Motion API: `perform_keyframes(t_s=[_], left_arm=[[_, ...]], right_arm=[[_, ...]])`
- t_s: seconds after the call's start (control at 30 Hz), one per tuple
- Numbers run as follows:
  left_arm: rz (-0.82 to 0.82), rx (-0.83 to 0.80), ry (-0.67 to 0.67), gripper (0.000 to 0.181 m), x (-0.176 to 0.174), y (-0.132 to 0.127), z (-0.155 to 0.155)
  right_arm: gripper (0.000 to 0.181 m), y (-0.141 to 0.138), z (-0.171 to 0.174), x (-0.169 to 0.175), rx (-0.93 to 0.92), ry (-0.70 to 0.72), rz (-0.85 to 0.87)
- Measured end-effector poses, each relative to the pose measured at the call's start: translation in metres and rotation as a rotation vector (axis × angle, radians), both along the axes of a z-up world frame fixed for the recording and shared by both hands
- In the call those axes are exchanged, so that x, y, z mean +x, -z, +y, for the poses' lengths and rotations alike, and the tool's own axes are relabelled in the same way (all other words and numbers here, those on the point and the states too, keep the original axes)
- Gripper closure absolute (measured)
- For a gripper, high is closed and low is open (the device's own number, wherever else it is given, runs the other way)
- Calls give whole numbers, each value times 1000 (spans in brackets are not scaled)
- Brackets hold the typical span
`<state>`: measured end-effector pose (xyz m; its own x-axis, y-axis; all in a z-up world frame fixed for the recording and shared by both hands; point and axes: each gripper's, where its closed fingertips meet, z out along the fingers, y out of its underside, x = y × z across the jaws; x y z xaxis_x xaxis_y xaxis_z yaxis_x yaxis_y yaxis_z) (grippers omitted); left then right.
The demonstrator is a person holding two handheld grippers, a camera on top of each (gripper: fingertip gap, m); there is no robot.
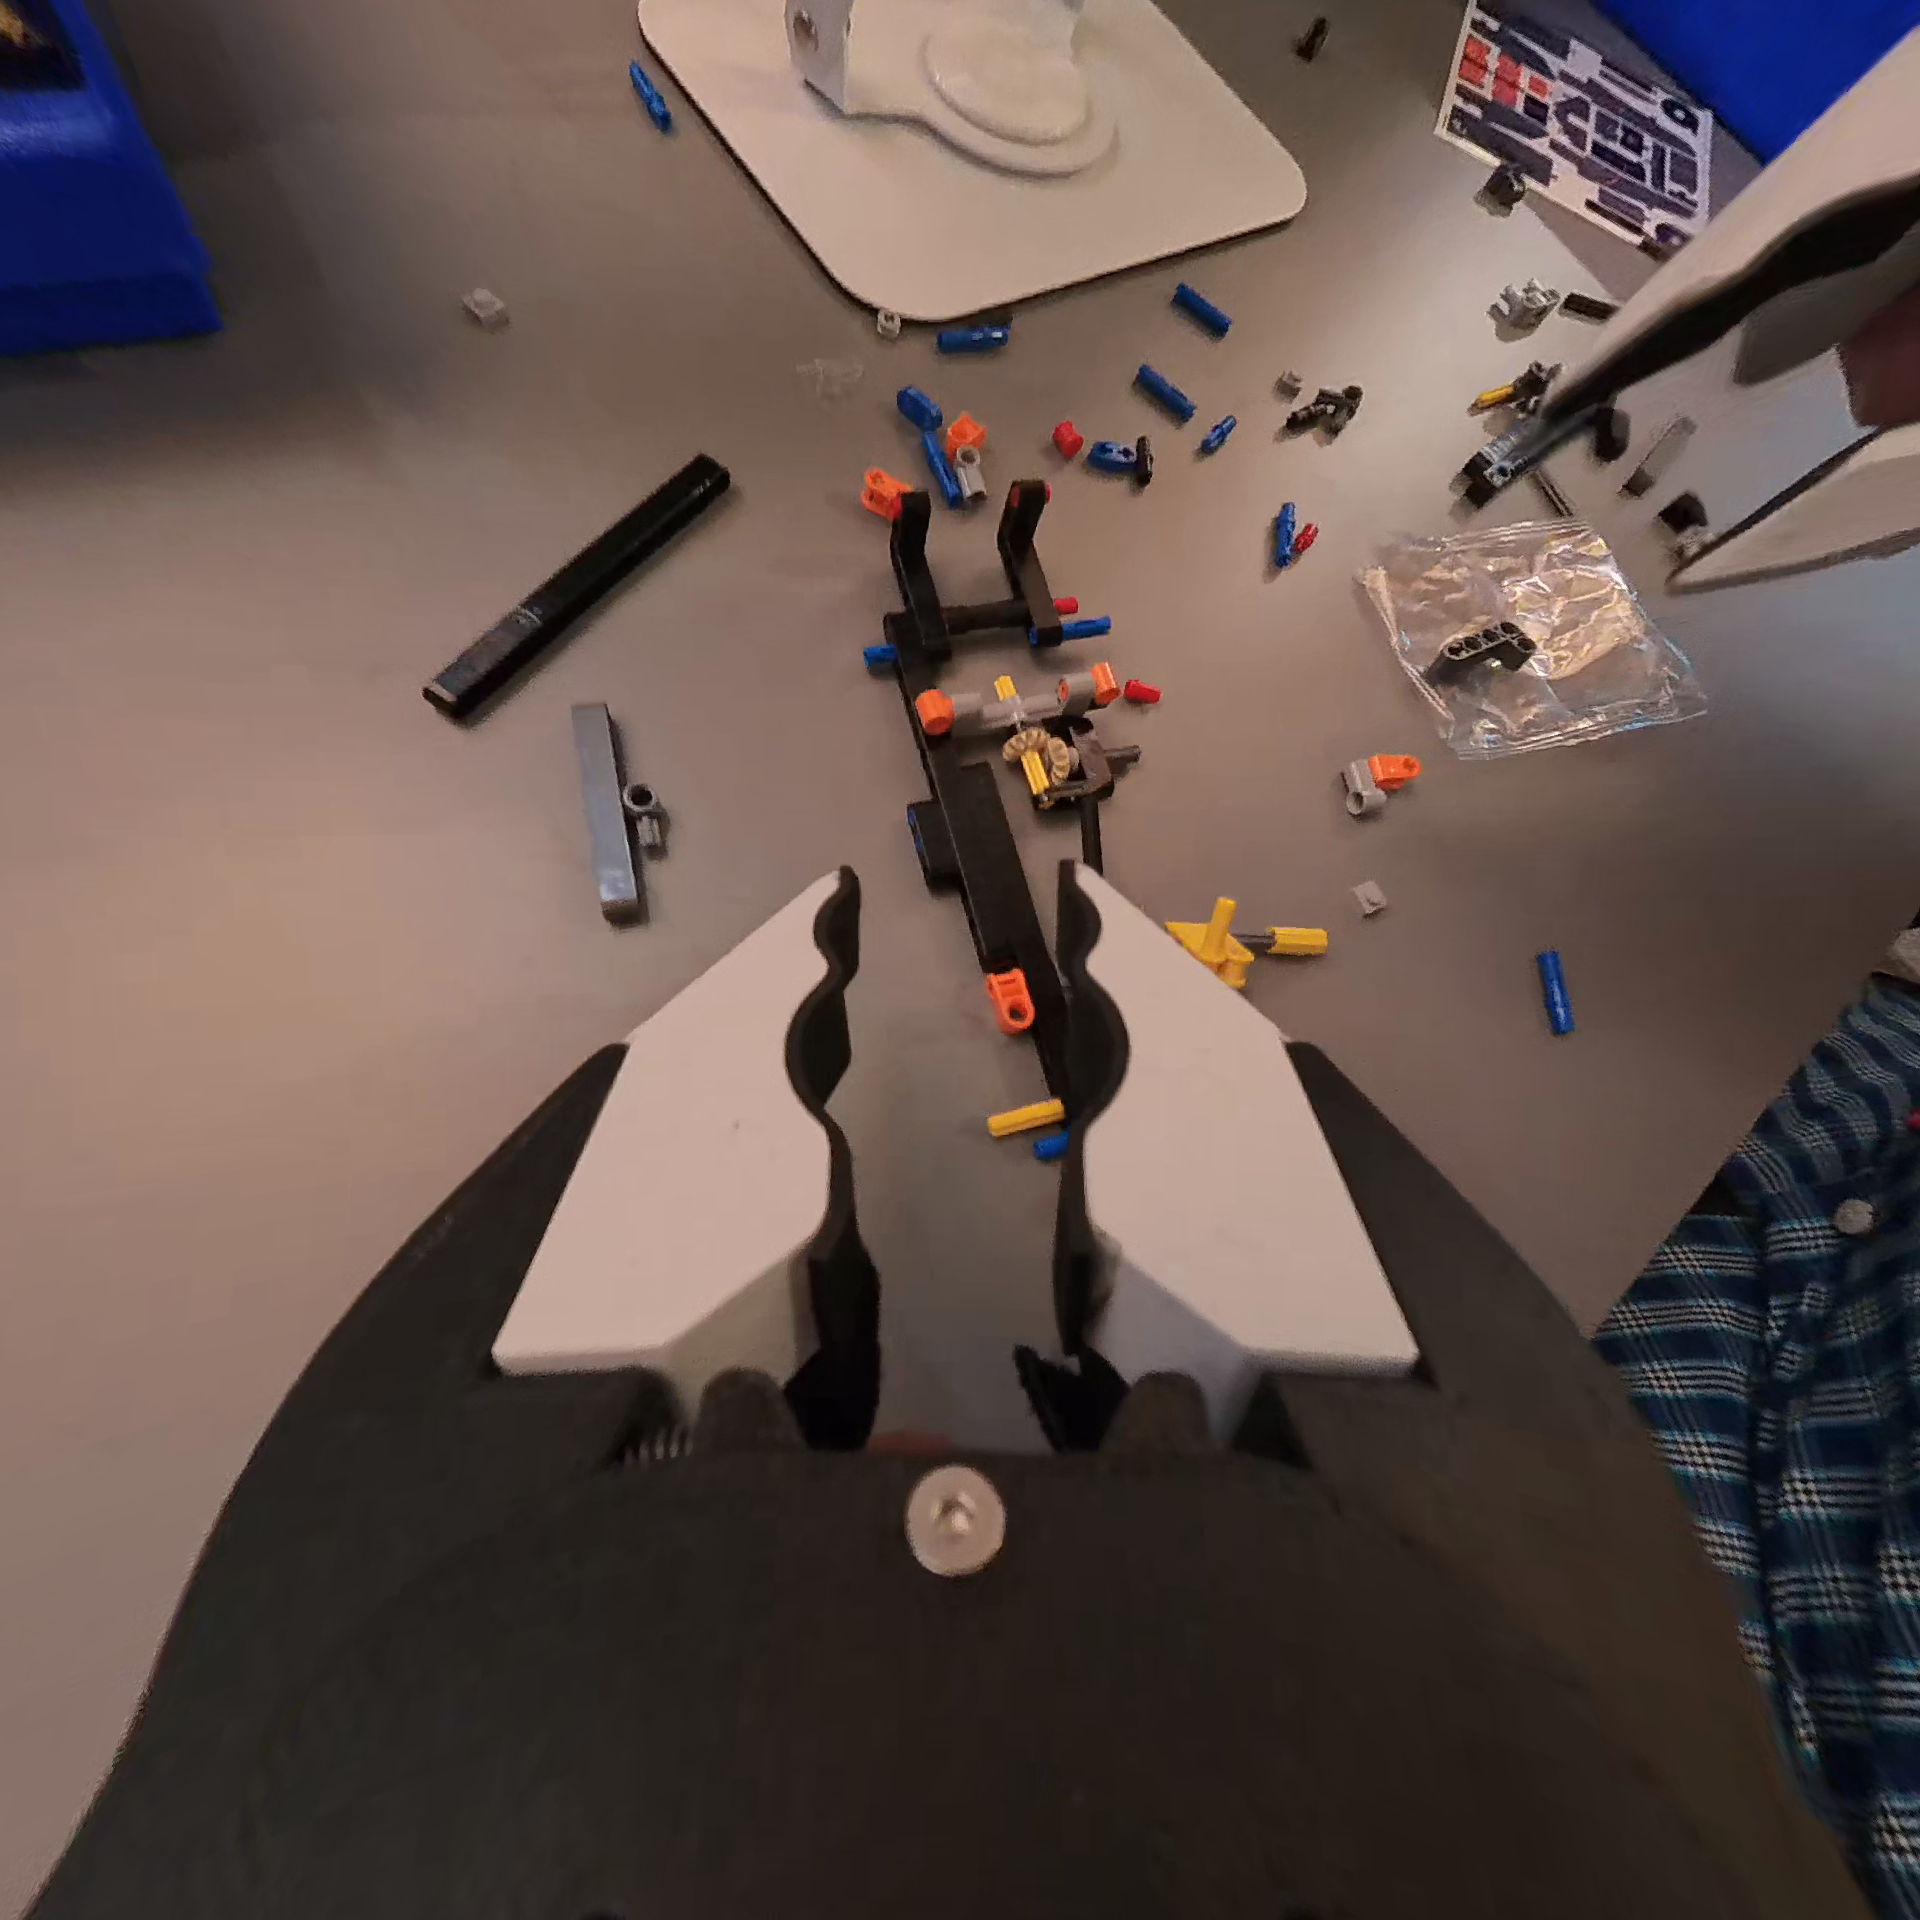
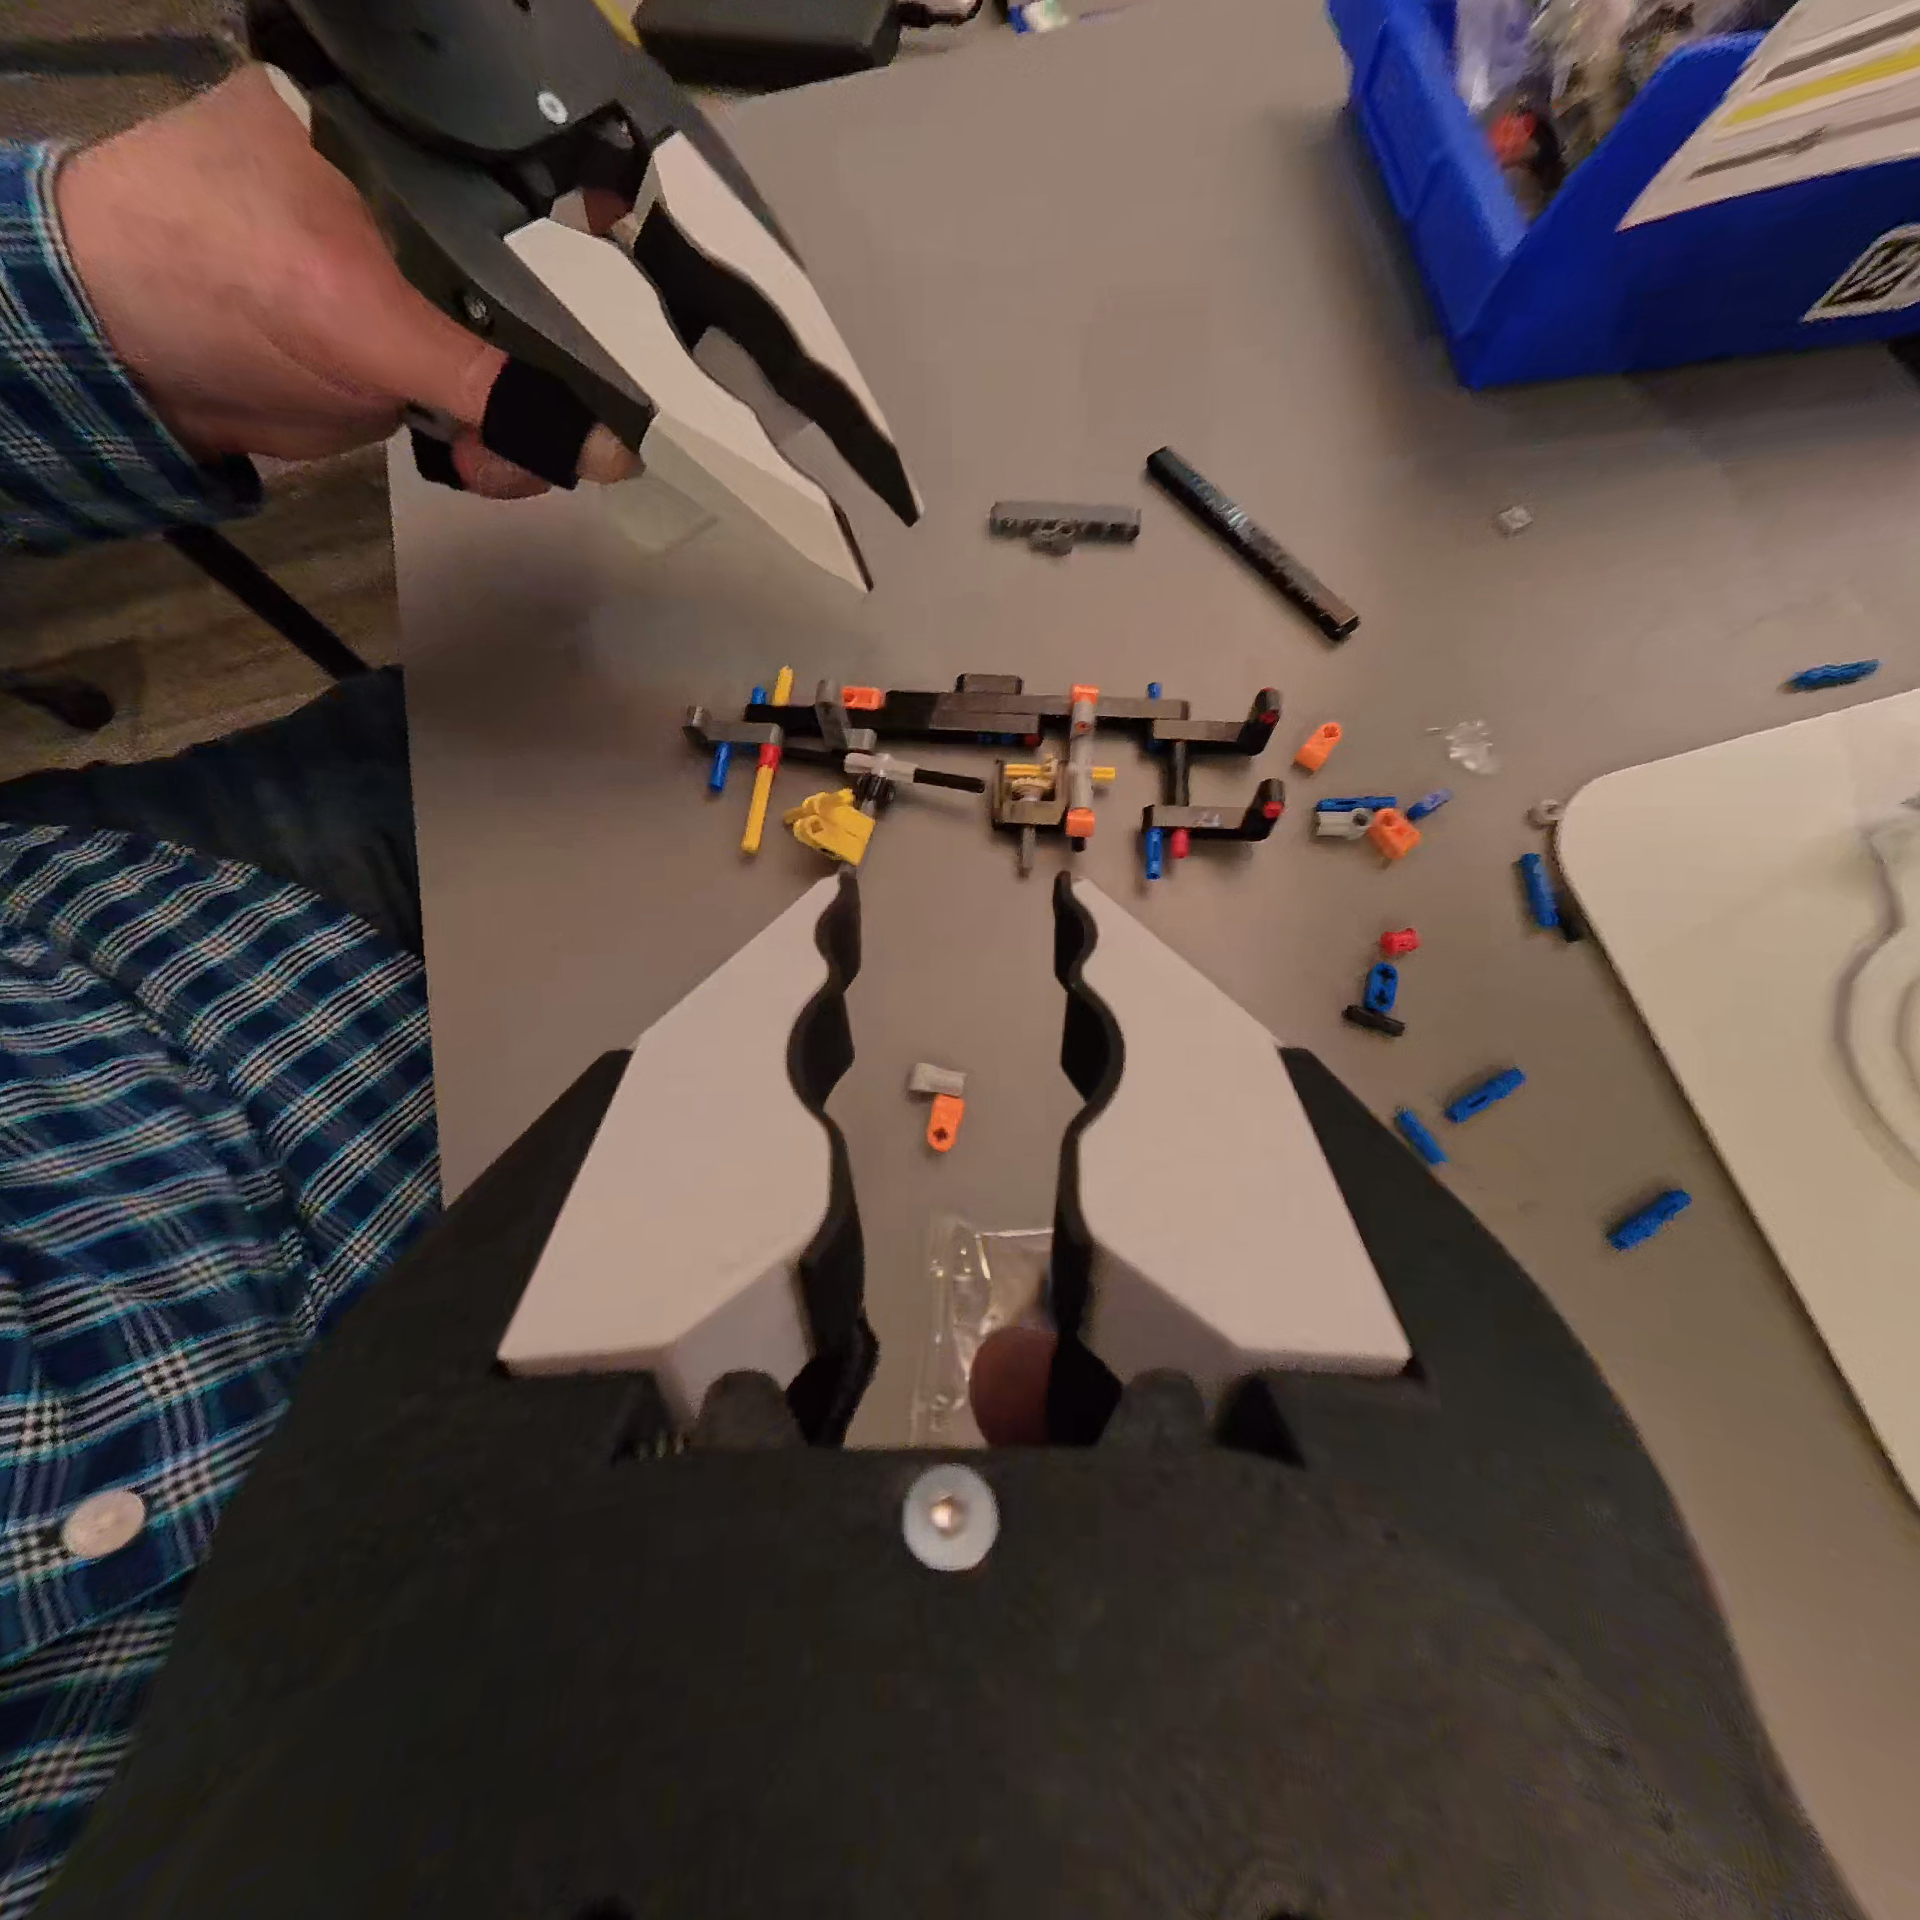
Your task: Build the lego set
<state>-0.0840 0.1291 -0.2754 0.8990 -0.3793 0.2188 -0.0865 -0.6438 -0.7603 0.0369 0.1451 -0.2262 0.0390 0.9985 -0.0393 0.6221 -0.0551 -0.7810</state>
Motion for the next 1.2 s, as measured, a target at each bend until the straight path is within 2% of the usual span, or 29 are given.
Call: perform_keyframes(t_s=[0.1, 0.23, 0.33, 0.47, 0.53, 0.6, 0.73, 0.87, 1.07, 1.2], left_arm=[[33, 61, -2, 145, -1, -17, 11], [100, 207, 29, 143, 7, -68, 47], [158, 340, 98, 141, 30, -120, 86], [256, 519, 184, 140, 74, -187, 141], [309, 587, 202, 140, 92, -210, 167], [348, 618, 213, 140, 107, -221, 188], [399, 615, 200, 140, 125, -217, 219], [448, 537, 143, 142, 114, -190, 239], [442, 484, 100, 145, 91, -169, 247], [420, 482, 93, 148, 86, -168, 249]], right_arm=[[140, -26, 25, 12, 122, 54, 72], [126, -89, 100, 51, 371, 179, 157], [115, -134, 170, 87, 523, 279, 140], [98, -180, 255, 122, 658, 360, 115], [99, -195, 292, 133, 730, 375, 86], [98, -200, 321, 136, 773, 360, 36], [93, -210, 362, 131, 800, 330, -32], [97, -216, 382, 123, 829, 263, -103], [108, -200, 406, 123, 797, 203, -188], [128, -190, 407, 121, 795, 167, -197]])
